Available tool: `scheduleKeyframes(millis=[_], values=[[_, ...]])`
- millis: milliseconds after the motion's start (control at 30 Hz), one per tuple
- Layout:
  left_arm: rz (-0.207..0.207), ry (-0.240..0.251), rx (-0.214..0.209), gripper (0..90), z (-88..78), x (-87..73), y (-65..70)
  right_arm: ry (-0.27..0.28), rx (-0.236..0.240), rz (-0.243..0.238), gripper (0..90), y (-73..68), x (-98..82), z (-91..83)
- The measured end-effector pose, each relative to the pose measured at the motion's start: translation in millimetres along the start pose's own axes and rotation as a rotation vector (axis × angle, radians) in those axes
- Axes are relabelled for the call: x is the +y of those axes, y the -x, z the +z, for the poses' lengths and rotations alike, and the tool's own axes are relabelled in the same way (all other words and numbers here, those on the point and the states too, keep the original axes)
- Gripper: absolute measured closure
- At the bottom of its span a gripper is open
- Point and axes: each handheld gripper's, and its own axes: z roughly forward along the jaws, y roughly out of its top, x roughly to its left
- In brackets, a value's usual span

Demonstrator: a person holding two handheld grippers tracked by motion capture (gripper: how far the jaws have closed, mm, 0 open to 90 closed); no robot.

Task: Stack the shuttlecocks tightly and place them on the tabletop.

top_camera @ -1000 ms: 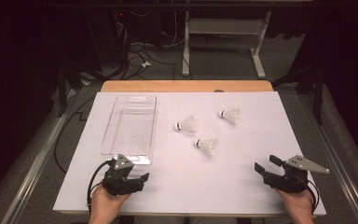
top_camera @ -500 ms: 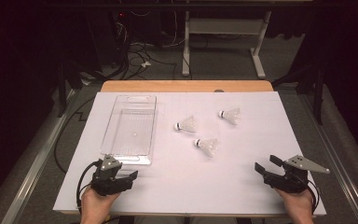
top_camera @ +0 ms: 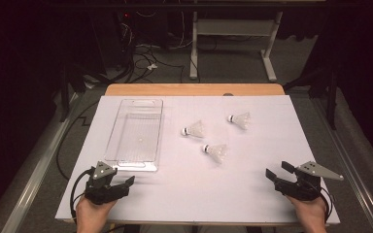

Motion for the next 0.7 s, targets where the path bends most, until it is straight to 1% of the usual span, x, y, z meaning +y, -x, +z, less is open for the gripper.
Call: scheduleKeyframes(millis=[100, 300, 400, 467, 500, 600, 700], values=[[-0.007, 0.007, 0.008, 31.2, -1.2, -2.1, -2.4, 0.0, -0.001, 0.001, 28.3, 0.1, 0.0, 0.0], [-0.036, 0.029, 0.018, 30.5, -3.6, -5.9, -6.8, -0.001, -0.004, 0.0, 28.2, 0.1, 0.0, 0.4], [-0.067, 0.038, 0.017, 30.4, -4.0, -9.6, -9.7, 0.0, -0.005, 0.0, 28.2, 0.2, 0.1, 0.7], [-0.095, 0.043, 0.004, 30.5, -4.7, -12.3, -11.8, -0.001, -0.006, -0.001, 28.3, 0.0, 0.1, 1.1], [-0.102, 0.045, 0.0, 30.4, -4.8, -13.4, -12.2, -0.001, -0.004, -0.004, 28.3, -0.1, 0.1, 1.0], [-0.102, 0.047, 0.007, 30.4, -5.2, -14.9, -13.7, 0.003, 0.0, -0.005, 28.2, -1.0, -0.1, -0.1], [-0.119, 0.051, 0.016, 29.7, -4.8, -16.9, -14.4, -0.003, 0.009, 0.006, 28.0, 0.1, -0.1, 0.8]])
